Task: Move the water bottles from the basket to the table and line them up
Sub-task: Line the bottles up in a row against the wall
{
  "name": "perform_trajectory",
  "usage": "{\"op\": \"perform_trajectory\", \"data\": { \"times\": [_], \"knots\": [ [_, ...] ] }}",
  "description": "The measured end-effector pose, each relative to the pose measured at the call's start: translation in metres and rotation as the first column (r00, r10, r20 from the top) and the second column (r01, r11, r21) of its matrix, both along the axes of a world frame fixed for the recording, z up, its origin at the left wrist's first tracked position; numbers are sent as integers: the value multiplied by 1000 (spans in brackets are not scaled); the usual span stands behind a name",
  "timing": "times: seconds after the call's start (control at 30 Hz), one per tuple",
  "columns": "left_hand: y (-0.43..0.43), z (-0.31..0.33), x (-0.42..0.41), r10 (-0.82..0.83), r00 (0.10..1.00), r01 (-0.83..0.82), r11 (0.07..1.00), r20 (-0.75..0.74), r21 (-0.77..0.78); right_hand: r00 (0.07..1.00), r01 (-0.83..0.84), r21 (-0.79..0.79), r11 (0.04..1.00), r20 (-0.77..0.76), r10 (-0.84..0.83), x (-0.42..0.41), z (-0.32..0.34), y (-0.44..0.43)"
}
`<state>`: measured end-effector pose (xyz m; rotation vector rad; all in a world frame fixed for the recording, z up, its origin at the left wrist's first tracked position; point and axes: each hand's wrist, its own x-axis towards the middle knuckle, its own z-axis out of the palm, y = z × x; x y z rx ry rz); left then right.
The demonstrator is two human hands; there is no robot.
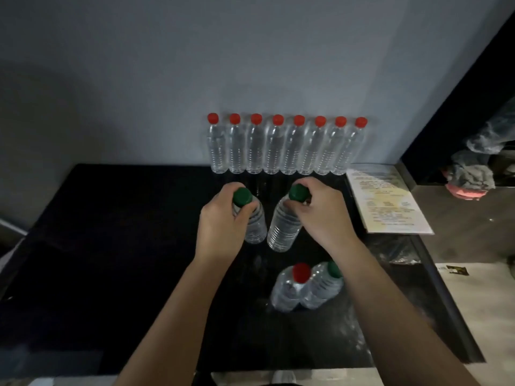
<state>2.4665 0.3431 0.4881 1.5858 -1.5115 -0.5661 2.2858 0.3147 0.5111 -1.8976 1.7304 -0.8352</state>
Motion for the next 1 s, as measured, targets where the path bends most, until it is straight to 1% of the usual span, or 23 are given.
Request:
{"op": "perform_trajectory", "data": {
  "times": [0.1,0.23,0.4,0.53,0.63,0.73,0.83,0.9,1.0],
  "knots": [
    [5,-10,59,30,999,-32,999,31,42,999,-43,42,998,1,43,58,-14,-1],
    [10,-27,128,46,996,-55,990,76,129,999,-37,100,994,19,36,126,-45,3],
    [10,-41,183,-15,989,-14,980,146,197,1000,-23,112,993,22,21,181,-64,9],
    [8,-52,210,-71,987,38,976,146,214,999,-34,106,994,10,33,206,-70,13],
    [8,-58,220,-77,986,46,977,147,208,999,-37,89,995,-4,38,213,-77,16],
    [9,-63,228,-83,985,54,981,152,184,998,-52,49,997,-21,54,220,-83,20],
    [9,-71,233,-125,982,106,985,142,138,996,-84,24,996,-29,85,223,-86,23],
    [9,-81,236,-147,985,135,984,95,116,996,-91,3,996,3,91,222,-89,23],
    [10,-97,239,-141,990,141,981,-10,132,988,-92,29,995,127,88,220,-99,27]
  ]
}}
